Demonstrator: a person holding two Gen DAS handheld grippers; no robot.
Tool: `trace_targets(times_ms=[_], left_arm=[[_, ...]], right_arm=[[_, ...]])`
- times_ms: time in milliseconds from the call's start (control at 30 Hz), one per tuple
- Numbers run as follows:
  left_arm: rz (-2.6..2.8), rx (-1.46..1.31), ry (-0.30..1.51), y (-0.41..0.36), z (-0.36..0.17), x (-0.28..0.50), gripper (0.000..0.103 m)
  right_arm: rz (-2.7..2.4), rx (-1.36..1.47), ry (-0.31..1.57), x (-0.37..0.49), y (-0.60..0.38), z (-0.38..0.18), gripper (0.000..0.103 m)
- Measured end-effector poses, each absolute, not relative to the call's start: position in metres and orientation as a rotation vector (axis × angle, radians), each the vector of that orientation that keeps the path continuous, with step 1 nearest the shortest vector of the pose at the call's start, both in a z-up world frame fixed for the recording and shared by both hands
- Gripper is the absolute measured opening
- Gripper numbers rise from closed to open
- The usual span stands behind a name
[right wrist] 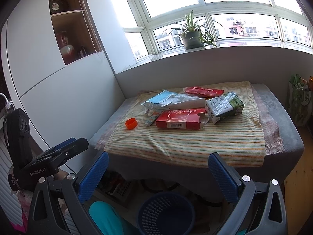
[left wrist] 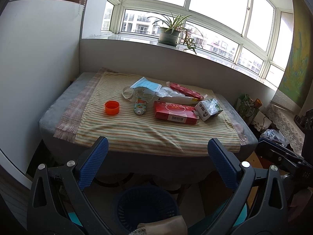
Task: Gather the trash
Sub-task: 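Reach the left tool to the orange cap while the right tool reaches the milk carton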
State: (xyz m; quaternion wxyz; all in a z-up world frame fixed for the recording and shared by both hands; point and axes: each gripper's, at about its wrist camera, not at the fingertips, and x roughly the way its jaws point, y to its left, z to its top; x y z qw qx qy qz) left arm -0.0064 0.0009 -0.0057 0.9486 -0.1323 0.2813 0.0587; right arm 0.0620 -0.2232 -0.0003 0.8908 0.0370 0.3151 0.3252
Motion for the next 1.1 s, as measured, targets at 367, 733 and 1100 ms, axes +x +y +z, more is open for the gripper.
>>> trace_targets(times_ms=[367, 733, 1100], left_arm=[[0.183, -0.342, 0.611, 0.056, -0.031, 0.013, 0.103], [0.205, -0.336, 0.634, 0.089, -0.046, 0.045, 0.102], [0.183, -0.329, 0.702, 0.111, -0.069, 0.112, 0.087]], right_arm=[[0.684, 0.023, 0.66, 0.086, -0.217, -0.012, 0.103], [0.57, 0.062, 0.743, 0.148, -0.237, -0.025, 0.103], [0.408, 0.236, 0.865, 0.225, -0.239, -0.036, 0.103]])
